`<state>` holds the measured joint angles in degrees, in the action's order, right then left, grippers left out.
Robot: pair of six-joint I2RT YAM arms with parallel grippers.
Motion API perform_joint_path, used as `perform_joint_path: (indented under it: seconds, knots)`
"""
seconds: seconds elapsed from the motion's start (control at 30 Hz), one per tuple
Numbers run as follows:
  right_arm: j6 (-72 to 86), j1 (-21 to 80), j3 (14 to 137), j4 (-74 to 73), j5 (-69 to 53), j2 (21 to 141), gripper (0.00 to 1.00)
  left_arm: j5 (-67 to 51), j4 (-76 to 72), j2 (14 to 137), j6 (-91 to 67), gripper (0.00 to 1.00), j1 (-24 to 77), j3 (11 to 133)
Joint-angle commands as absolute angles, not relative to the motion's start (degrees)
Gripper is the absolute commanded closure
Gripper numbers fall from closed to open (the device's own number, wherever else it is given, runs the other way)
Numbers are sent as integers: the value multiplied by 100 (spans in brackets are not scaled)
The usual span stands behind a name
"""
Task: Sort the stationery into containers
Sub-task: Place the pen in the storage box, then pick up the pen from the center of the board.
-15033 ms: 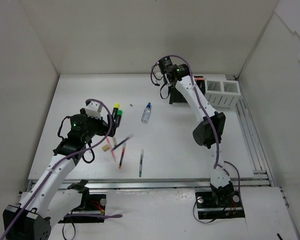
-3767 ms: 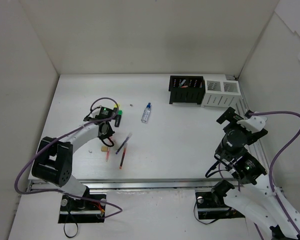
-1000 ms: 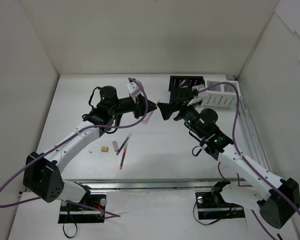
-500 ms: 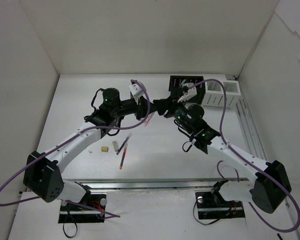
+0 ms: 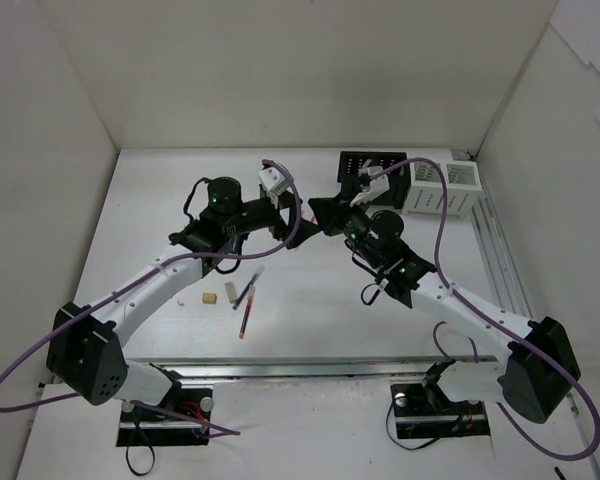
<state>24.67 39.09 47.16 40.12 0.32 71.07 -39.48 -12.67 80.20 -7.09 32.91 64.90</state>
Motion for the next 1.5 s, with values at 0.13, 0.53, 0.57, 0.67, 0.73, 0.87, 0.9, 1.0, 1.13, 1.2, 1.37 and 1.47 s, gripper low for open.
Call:
perform_joint_path:
  seconds: [0.13,0.53,0.57,0.67,0.73,0.87,0.9,1.0,1.13,1.2,1.37,1.47]
  knots:
    - [848,3824,5501,4518,1290,7118,100,-3184,-1275,7165,-501,1,3191,6312]
    - [-571,2287,8146,4526,1452,9894,98,-985,-334,5555,-1441,0,2399,4071]
    - [-484,2207,8461,4526,1337,10271,98,-941,-290,5529,-1502,0,2399,4017]
    - [-422,1961,8963,4535,1030,10887,99,-888,-194,5449,-1573,0,2338,3920]
    - [-544,1855,9096,4535,818,11100,98,-809,-150,5414,-1573,1,2338,3876]
    - [-449,1741,9255,4544,888,11548,97,-677,-44,5423,-1556,0,2338,3814]
    - [-353,1723,9255,4544,888,11592,96,-642,-27,5475,-1556,1,2338,3823]
    - [-106,1705,9027,4544,800,11576,73,-650,156,5633,-1599,0,2286,3885]
    - [-26,1792,8571,4535,466,11119,36,-791,255,5669,-1679,1,2285,3885]
    - [-79,1898,8386,4535,475,10663,27,-800,325,5599,-1722,1,2285,3850]
    - [147,2285,7481,4028,431,9294,2,-966,588,5721,-1740,1,2285,3858]
    - [588,2504,7103,2886,475,8597,2,-1177,537,6046,-1758,1,2285,3911]
